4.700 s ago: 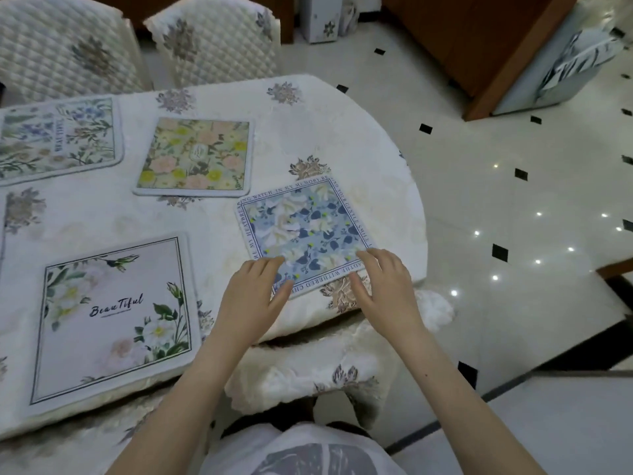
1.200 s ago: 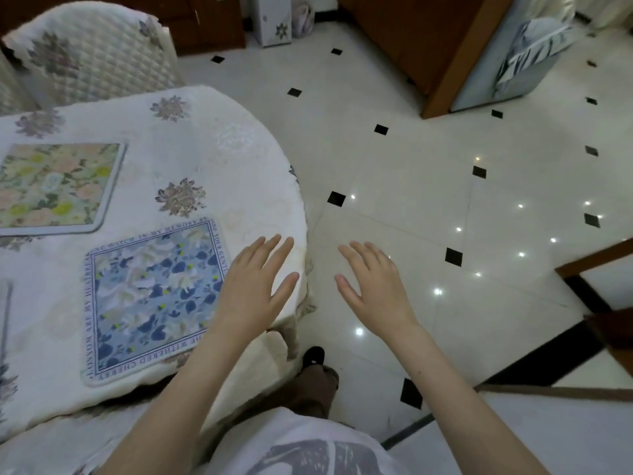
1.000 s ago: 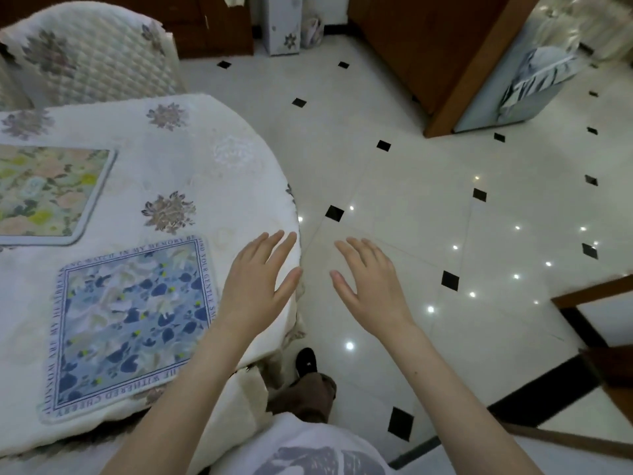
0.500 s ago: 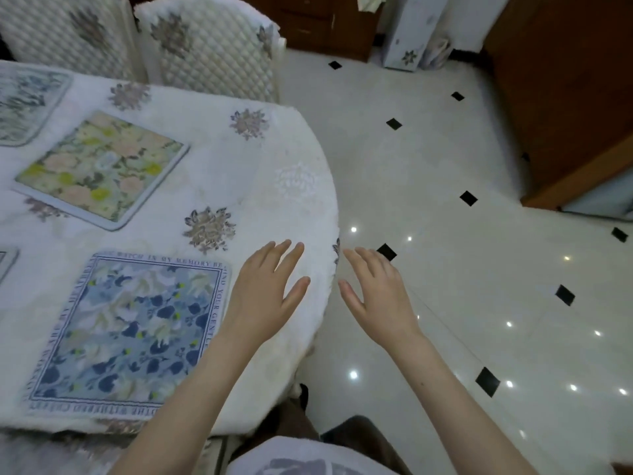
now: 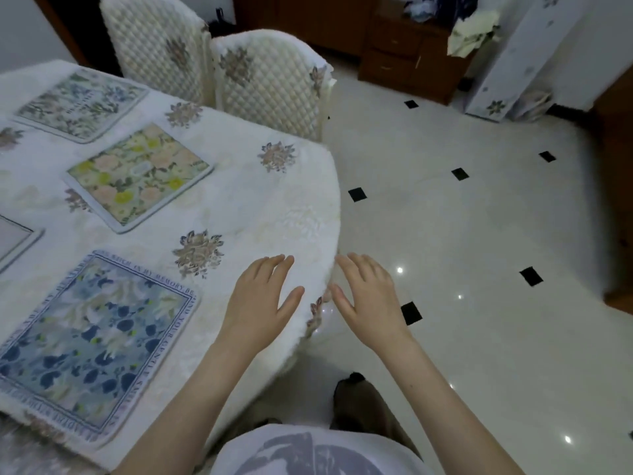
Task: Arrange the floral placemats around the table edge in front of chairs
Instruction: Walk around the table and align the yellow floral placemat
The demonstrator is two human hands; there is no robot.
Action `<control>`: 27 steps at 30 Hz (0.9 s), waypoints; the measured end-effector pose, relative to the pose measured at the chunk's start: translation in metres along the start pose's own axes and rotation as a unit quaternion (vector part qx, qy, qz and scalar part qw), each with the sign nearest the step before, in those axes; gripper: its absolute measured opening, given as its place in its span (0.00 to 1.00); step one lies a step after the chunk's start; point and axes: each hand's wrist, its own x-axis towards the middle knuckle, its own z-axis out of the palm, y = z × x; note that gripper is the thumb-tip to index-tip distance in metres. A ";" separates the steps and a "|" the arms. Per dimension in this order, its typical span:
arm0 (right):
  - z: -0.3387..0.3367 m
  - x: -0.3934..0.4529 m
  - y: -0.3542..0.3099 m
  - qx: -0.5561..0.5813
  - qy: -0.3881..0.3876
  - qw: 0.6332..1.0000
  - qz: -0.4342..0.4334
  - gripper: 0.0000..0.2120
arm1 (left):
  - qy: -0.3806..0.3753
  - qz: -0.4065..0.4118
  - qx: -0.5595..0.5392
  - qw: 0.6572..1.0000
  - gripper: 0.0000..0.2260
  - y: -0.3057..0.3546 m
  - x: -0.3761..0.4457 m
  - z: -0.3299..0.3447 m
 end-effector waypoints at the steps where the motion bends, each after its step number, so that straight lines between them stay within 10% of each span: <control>1: -0.008 0.007 0.012 0.003 -0.002 1.000 -0.015 0.22 | 0.011 -0.012 0.001 1.000 0.24 0.012 0.007 0.003; 12: -0.085 0.112 0.090 0.005 -0.015 0.986 -0.165 0.23 | 0.131 -0.109 0.017 0.985 0.22 0.099 0.093 -0.002; 27: -0.043 0.256 0.077 -0.047 -0.129 0.954 -0.268 0.24 | 0.183 -0.276 -0.042 0.943 0.25 0.028 0.177 0.028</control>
